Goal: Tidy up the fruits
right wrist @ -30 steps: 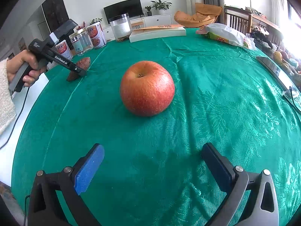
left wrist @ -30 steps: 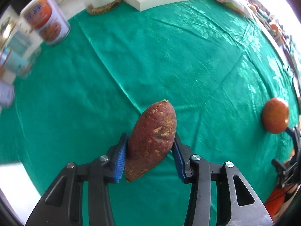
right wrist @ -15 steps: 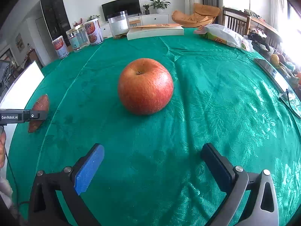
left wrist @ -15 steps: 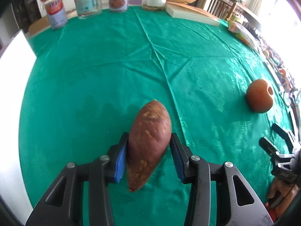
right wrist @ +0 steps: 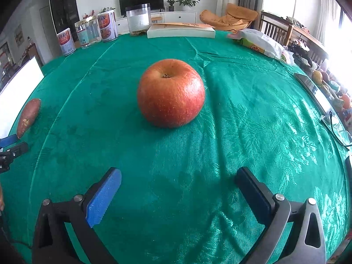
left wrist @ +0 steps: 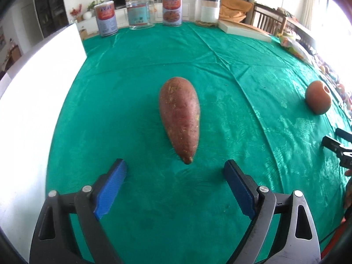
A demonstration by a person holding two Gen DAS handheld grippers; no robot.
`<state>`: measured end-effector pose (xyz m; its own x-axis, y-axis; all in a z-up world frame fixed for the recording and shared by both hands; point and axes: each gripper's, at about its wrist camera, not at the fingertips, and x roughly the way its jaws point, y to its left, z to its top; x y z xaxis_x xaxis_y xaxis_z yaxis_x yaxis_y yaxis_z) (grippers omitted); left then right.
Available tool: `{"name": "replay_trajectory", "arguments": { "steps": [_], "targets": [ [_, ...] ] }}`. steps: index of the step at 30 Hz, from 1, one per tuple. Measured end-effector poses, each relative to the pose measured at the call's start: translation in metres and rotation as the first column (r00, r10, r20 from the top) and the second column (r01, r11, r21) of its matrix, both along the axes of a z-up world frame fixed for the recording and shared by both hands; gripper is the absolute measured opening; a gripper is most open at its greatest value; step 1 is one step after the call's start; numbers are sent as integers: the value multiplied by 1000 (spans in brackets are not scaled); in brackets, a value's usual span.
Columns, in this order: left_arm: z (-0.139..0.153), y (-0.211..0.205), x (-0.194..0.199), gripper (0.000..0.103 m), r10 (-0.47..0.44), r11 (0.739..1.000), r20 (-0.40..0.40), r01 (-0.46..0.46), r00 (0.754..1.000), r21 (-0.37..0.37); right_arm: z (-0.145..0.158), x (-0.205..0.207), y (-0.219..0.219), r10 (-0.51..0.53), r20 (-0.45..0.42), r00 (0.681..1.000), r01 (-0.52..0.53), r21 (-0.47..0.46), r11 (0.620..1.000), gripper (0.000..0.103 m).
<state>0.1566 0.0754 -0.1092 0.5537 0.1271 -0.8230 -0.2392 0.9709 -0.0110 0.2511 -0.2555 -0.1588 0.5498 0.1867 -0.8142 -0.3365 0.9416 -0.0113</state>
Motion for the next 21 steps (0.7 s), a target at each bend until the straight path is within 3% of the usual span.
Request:
{"name": "replay_trajectory", "arguments": {
  "steps": [7,21],
  "targets": [
    [-6,5,-4,102,18,1000,31,-19,999,14,0,-1,-1,-32,-2,999,32,-11,999,103],
    [-7,5,-2,102,21,1000,29,-22,999,15,0,16,-5,-18,8,1000,18,-3,1000,103]
  ]
}}
